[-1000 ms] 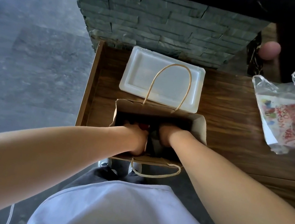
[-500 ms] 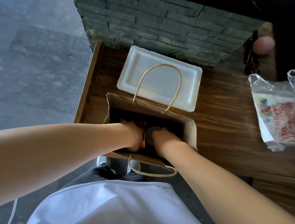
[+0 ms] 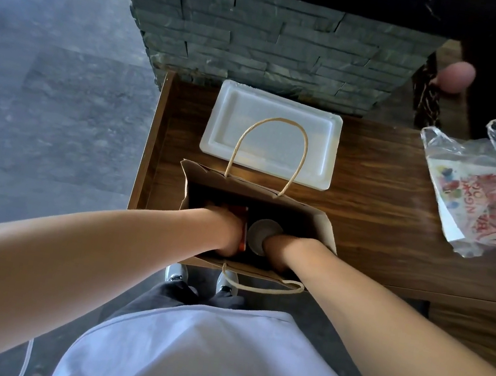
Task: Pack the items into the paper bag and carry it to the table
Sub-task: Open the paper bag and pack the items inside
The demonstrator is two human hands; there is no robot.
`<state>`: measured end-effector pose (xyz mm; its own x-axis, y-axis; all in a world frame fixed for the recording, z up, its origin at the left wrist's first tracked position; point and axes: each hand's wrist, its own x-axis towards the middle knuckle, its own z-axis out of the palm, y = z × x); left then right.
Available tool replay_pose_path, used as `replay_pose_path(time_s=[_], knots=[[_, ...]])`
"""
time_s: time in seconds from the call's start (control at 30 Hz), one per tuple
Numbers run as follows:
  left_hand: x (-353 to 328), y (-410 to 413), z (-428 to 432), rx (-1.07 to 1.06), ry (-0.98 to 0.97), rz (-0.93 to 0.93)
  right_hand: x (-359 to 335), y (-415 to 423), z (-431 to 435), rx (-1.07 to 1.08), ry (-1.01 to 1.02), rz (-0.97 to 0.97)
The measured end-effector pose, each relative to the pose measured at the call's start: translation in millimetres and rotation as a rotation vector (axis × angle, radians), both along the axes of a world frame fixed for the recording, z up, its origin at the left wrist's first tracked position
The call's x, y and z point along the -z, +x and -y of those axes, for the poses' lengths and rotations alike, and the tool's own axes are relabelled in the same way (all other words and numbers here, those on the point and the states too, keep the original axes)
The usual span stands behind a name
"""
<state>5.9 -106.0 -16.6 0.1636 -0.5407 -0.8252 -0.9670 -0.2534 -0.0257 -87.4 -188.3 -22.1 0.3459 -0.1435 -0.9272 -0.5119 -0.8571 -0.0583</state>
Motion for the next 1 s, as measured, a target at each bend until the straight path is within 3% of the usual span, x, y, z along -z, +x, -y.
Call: replay_pose_path(time_s=[0.2,0.37,0.5,0.57,0.73,0.83,0.93,1.0], knots=[[-1.7,1.1,0.7,-0.025,0.004,0.017,-4.3,-2.2,9.5,0.082,-0.037,0.14],[-7.4,-0.8,1.5,0.003,0.003,-0.005,-15.5,1.5,5.6,-0.13,-0.023,0.169],[-13.3,5.2,1.6,0.067,-0.035,-0.039,-30.7,10.3,2.2,-0.395,-0.068,0.021],[-20.4,8.1,1.1,0.053,-0.065,-0.069,-49.8,10.6,7.8,-0.411,-0.08,0.049],[-51.2,17.4,-13.0,-0.089,-0.277,-0.23,-120.1,-28.2,56.7,0.274,0.152,0.573],[-76.8,29.7,-38.4,-0.188,-0.663,-0.389,-140.5,-74.4,76.1,0.635,0.263,0.787],[-106.3,45.5,-69.5,-0.25,-1.168,-0.43,-122.4,-114.7,72.2,0.837,0.253,0.84],[-109.4,57.2,-91.8,-0.404,-1.292,-0.387,-99.3,-128.8,58.2,0.945,0.316,0.802]])
